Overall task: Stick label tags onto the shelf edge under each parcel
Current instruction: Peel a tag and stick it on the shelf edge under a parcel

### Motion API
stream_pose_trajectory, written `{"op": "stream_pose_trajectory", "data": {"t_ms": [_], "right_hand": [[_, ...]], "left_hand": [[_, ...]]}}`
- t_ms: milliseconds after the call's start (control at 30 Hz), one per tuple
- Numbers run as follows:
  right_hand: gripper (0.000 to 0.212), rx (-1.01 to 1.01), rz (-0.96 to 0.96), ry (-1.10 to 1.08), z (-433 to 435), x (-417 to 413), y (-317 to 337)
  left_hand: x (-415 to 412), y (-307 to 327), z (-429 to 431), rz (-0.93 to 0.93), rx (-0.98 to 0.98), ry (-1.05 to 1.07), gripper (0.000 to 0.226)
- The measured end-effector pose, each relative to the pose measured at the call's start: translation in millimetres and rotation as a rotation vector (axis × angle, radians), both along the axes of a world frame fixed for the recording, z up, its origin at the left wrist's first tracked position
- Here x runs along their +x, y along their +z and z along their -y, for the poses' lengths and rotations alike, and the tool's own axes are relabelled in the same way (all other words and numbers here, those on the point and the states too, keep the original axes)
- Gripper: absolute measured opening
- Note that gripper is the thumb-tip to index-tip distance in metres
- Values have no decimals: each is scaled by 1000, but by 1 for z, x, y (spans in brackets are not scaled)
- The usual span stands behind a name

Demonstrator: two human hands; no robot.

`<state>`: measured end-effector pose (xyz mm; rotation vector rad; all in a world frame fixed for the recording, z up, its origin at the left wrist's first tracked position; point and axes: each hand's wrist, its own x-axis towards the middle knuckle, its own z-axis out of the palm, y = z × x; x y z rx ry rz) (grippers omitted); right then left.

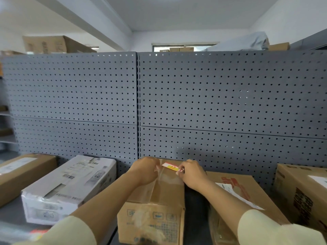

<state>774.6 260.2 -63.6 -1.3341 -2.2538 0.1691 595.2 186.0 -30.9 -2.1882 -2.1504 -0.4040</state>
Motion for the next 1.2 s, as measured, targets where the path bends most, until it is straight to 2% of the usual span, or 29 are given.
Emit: {"op": "stream_pose_trajectory", "data": {"t_ms": [200, 500, 633, 733, 833, 967, 1200], "right_hand": [[21, -23, 33, 10, -27, -16, 0], [36, -158, 188, -70, -50, -35, 1], [38, -409, 72, -126, -61, -37, 8], [36, -500, -17, -175, -64, -35, 13], [40, -506, -74, -211, -64, -34, 12], [17, -403, -107, -170, -59, -29, 11], [21, -238, -136, -179, -31, -7, 23]], "left_hand": [[-10, -4, -16, 18, -13, 12, 33], [-12, -4, -29, 17, -14, -19, 35], [-10, -6, -30, 11, -19, -33, 35], [-10, -9, -31, 14, -10, -58, 35], [-11, -10, -31, 2, -14, -76, 37], [-7, -7, -31, -15, -28, -96, 32], [18, 0, -27, -11, 16, -158, 25]]}}
